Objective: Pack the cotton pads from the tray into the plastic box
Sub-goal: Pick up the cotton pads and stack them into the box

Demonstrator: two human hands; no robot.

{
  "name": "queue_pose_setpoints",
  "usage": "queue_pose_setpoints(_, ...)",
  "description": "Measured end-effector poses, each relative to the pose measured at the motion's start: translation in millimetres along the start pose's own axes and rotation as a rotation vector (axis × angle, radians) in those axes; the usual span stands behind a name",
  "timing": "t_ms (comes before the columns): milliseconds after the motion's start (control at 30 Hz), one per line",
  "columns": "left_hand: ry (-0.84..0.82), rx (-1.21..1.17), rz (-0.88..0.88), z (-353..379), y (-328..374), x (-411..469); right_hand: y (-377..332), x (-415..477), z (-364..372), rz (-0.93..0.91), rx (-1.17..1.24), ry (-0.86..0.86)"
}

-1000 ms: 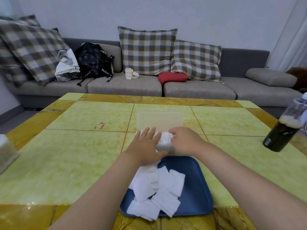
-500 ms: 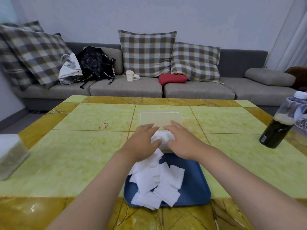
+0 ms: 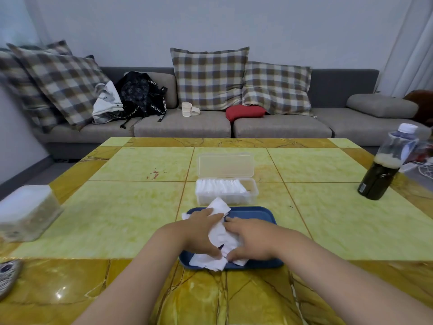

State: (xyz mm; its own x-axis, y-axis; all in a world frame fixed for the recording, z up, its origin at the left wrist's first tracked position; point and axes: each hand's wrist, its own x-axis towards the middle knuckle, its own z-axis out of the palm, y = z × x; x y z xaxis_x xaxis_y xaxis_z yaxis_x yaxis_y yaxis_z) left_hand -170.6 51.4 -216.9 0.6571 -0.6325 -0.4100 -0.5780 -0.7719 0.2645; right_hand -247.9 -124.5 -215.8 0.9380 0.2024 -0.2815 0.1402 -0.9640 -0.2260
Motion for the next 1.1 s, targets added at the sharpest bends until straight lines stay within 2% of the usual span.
queue_pose_setpoints(200, 0.084, -0.049, 0.092, 4.5, 18.1, 13.2, 28.2, -2.2, -9.3, 0.063, -0.058, 0.010)
queue_pose_setpoints(333, 0.134, -0.037, 0.114, -1.5, 22.3, 17.3, 42.0, -7.2, -22.0, 0.125, 0.179, 0.007)
queue_pose_setpoints(400, 0.213, -0.198, 0.117, -8.4, 20.8, 17.6, 49.0, -5.4, -28.1, 0.162, 0.321, 0.124)
queue_pose_setpoints(467, 0.363, -0.399, 0.148, -11.8, 18.6, 19.8, 54.3, -2.4, -31.6, 0.210, 0.291, 0.183)
queue_pose_setpoints(567, 0.533, -0.366, 0.153, -11.3, 19.5, 22.3, 56.5, -1.5, -34.4, 0.244, 0.168, 0.088)
queue_pose_setpoints(700, 0.415, -0.265, 0.122, -8.0, 24.1, 26.3, 56.3, 2.4, -33.9, 0.268, 0.126, -0.033)
queue_pose_setpoints(867, 0.326, -0.164, 0.093, -7.8, 23.5, 28.2, 62.6, -0.3, -42.6, 0.283, 0.321, 0.058)
queue_pose_setpoints(967, 0.396, -0.252, 0.128, -9.2, 27.3, 25.7, 66.3, -6.2, -48.1, 0.266, 0.479, 0.209)
queue_pose_setpoints(1100, 0.452, -0.600, 0.172, -11.7, 38.6, 23.2, 58.8, -10.3, -52.7, 0.199, 0.705, 0.307)
